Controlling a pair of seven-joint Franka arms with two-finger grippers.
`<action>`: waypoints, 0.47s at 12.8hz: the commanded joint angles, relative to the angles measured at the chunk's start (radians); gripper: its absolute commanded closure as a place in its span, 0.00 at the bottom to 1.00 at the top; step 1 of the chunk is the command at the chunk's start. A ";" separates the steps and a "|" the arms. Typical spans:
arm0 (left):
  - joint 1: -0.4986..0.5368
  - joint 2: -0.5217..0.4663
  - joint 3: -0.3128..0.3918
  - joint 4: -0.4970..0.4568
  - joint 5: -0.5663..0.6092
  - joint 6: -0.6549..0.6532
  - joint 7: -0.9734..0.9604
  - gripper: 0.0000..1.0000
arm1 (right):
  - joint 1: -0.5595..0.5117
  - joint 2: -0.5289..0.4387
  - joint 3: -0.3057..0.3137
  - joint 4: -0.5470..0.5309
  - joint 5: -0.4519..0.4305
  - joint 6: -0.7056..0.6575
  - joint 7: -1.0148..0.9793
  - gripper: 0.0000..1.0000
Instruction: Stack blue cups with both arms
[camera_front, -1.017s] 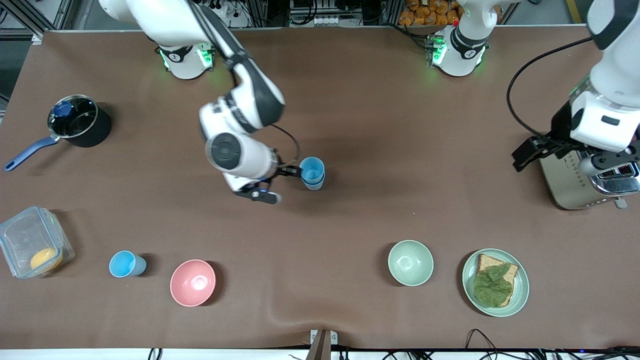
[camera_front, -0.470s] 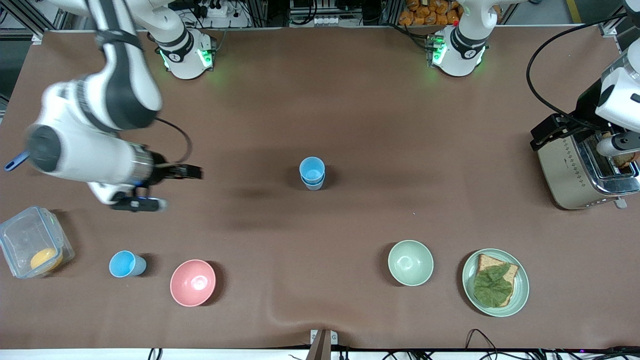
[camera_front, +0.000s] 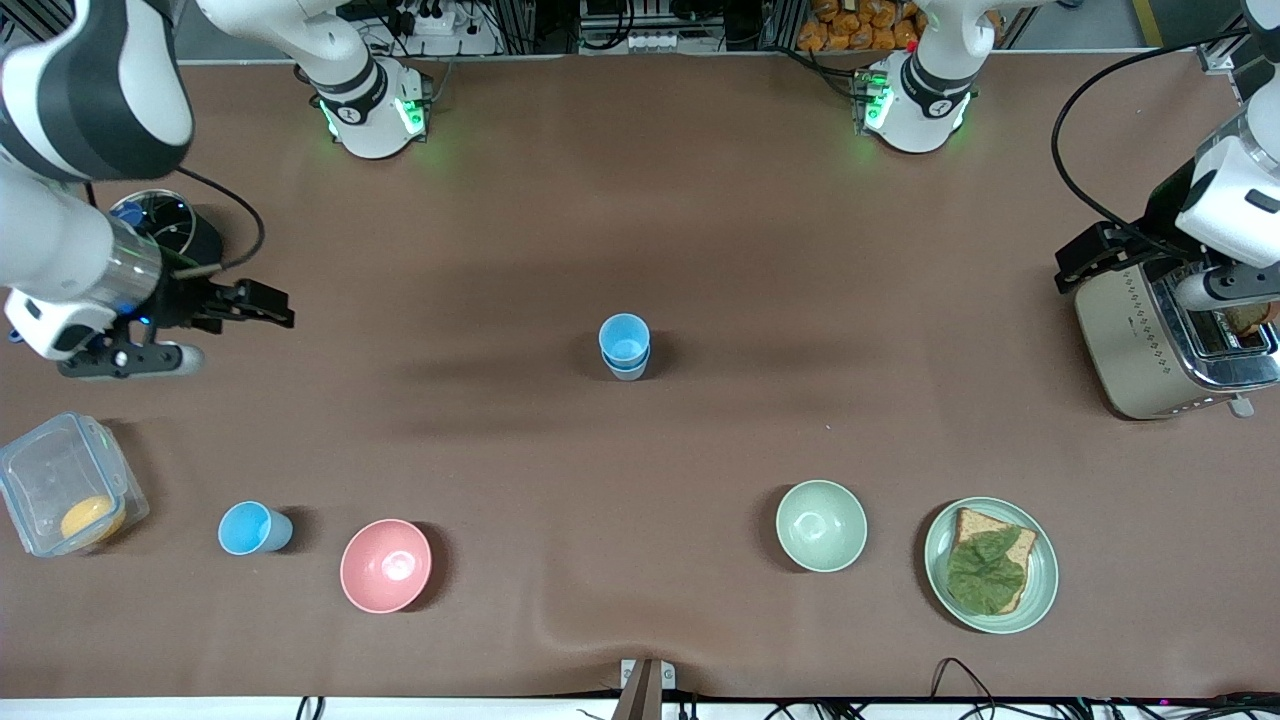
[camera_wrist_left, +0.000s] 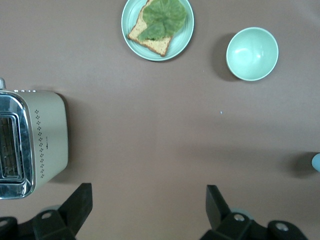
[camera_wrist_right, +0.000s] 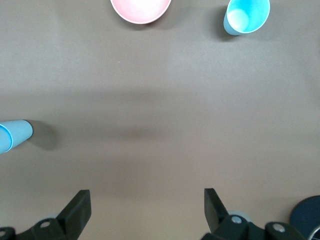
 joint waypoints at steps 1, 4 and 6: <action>-0.008 -0.015 0.006 -0.002 -0.011 -0.022 0.056 0.00 | -0.009 -0.056 -0.025 -0.012 -0.024 -0.029 -0.008 0.00; -0.011 -0.019 -0.003 0.001 -0.011 -0.022 0.084 0.00 | -0.008 -0.091 -0.069 0.007 -0.027 -0.090 -0.008 0.00; -0.011 -0.026 -0.012 0.001 -0.016 -0.025 0.084 0.00 | -0.009 -0.134 -0.088 0.004 -0.044 -0.106 -0.008 0.00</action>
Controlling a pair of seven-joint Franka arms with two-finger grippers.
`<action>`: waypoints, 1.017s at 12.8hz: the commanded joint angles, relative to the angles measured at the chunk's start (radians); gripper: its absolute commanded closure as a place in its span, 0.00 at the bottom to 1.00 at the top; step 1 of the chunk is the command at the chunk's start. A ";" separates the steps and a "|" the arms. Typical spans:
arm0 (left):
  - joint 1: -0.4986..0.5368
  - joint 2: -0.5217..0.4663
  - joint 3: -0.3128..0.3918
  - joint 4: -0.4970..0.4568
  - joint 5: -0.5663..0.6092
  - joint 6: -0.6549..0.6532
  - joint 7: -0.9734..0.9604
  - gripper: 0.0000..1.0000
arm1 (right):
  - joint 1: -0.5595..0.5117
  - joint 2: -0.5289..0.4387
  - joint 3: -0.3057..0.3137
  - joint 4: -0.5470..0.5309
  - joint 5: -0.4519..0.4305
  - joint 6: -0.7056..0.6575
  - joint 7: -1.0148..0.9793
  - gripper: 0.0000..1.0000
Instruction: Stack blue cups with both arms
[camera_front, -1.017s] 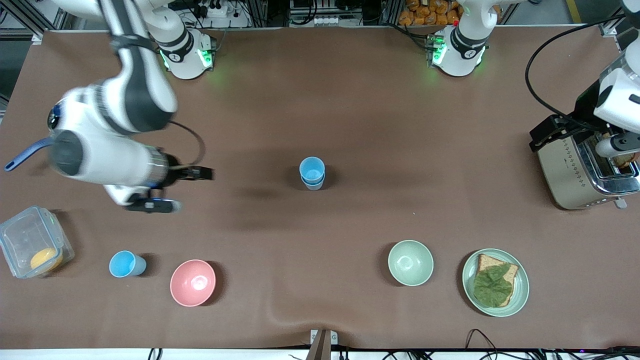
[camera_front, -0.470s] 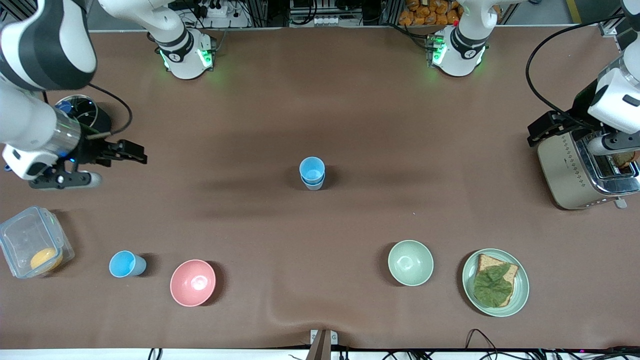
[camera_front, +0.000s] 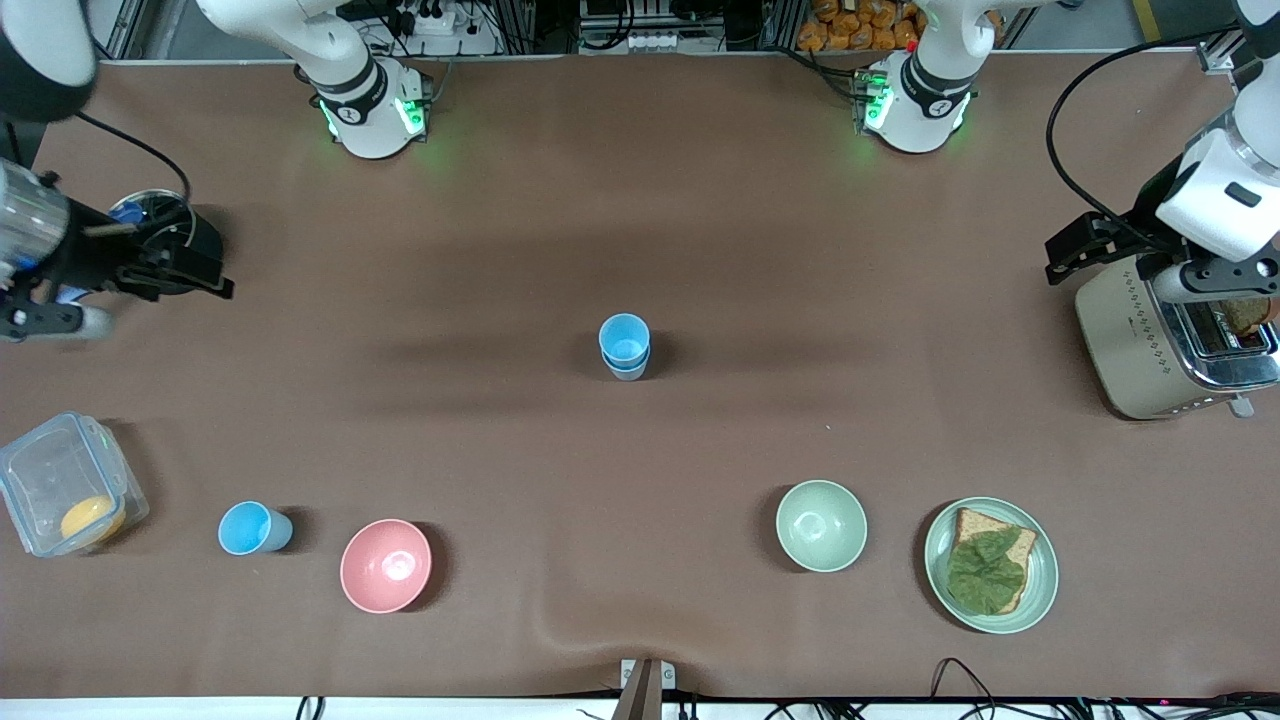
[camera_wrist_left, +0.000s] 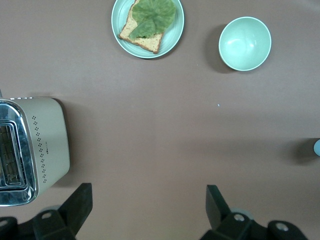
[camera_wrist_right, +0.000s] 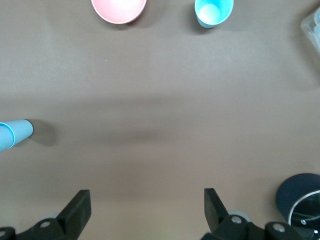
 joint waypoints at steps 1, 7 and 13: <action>0.004 -0.022 -0.020 -0.001 -0.019 -0.025 0.015 0.00 | -0.008 -0.066 -0.007 -0.010 -0.040 -0.032 -0.007 0.00; 0.008 -0.031 -0.009 0.025 -0.022 -0.036 0.021 0.00 | -0.514 -0.069 0.479 0.013 -0.062 -0.082 -0.007 0.00; 0.010 -0.025 -0.006 0.032 -0.020 -0.041 0.024 0.00 | -0.506 -0.069 0.482 0.047 -0.079 -0.096 -0.006 0.00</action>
